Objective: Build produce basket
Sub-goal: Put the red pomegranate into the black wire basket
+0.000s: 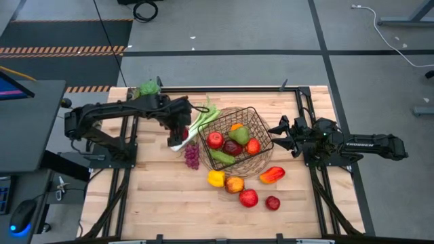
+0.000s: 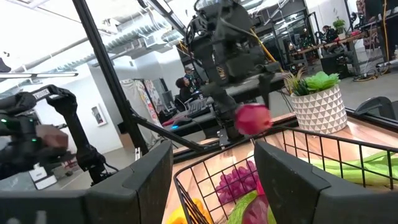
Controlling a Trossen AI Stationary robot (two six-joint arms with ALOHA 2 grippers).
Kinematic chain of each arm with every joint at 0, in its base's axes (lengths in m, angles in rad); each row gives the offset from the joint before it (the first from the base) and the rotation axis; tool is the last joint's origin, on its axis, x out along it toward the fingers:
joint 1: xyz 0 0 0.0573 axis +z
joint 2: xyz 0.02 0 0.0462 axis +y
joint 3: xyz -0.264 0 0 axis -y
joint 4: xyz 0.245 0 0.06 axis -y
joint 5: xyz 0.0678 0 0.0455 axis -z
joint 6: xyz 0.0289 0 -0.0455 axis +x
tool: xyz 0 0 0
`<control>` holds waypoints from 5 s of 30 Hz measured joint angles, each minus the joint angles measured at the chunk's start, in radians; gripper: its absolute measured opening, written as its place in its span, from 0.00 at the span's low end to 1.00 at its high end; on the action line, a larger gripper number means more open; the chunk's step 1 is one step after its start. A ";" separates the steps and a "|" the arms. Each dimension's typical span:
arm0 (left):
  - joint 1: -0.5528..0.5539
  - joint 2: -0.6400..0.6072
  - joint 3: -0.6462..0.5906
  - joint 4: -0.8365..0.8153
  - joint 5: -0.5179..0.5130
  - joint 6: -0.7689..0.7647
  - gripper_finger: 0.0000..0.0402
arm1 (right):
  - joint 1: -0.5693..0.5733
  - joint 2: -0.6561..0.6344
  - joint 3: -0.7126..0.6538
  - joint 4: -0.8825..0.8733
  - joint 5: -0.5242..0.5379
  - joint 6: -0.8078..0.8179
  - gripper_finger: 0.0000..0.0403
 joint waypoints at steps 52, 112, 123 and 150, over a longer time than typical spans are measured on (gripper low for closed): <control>-0.125 0.000 0.057 0.431 0.449 0.151 0.94 | 0.000 0.000 0.000 0.000 0.000 0.000 0.57; -0.073 0.056 0.056 0.784 0.451 1.417 0.95 | 0.000 0.000 0.000 0.001 0.000 0.000 0.57; 0.024 0.112 0.057 0.850 0.462 0.344 0.95 | 0.000 0.000 0.000 0.002 0.000 0.000 0.57; 0.013 0.159 0.056 0.839 0.387 -0.967 0.95 | 0.000 0.000 0.000 0.000 0.000 0.000 0.57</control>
